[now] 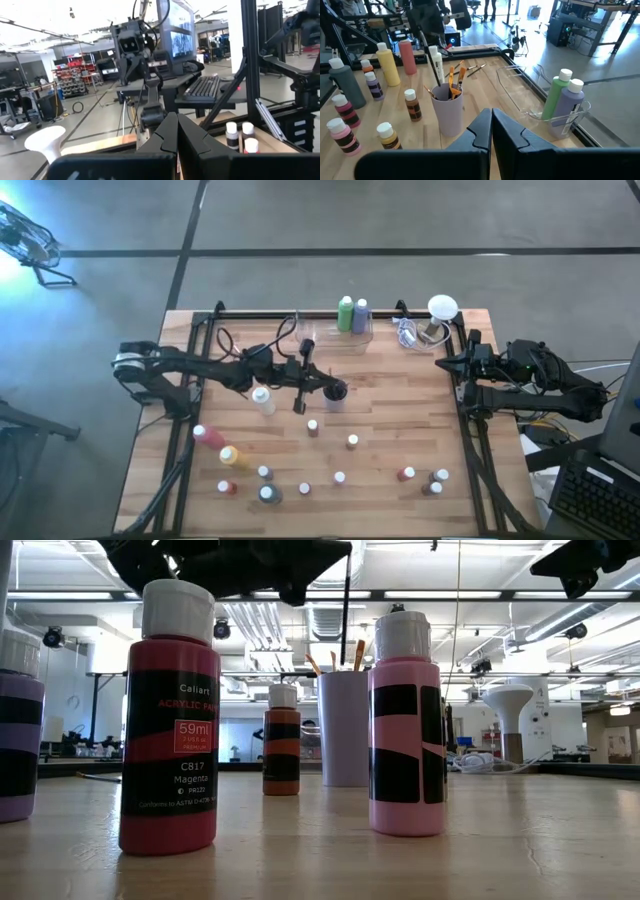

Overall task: Pick & Place Paint Supplies
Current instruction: Put the silver paint brush into the purple cup

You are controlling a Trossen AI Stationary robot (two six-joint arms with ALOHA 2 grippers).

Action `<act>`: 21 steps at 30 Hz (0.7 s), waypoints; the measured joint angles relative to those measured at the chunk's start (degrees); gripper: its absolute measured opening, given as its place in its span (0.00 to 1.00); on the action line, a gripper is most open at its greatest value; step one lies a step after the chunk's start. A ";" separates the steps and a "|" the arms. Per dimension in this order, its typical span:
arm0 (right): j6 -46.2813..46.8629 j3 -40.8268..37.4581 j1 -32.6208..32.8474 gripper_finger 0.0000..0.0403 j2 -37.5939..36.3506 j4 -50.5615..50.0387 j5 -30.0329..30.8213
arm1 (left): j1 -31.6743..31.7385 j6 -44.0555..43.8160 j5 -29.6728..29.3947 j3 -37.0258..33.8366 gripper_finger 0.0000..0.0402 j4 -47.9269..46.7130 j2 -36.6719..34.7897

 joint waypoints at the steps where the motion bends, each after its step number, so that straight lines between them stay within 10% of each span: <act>1: 0.04 -0.02 0.00 0.02 -0.02 0.02 0.00 | 0.02 -0.02 -0.03 -0.19 0.00 -0.04 0.02; 21: -0.01 -0.01 -0.02 0.02 -0.02 0.02 -0.01 | 0.59 -1.62 -0.52 0.15 0.00 5.30 12.17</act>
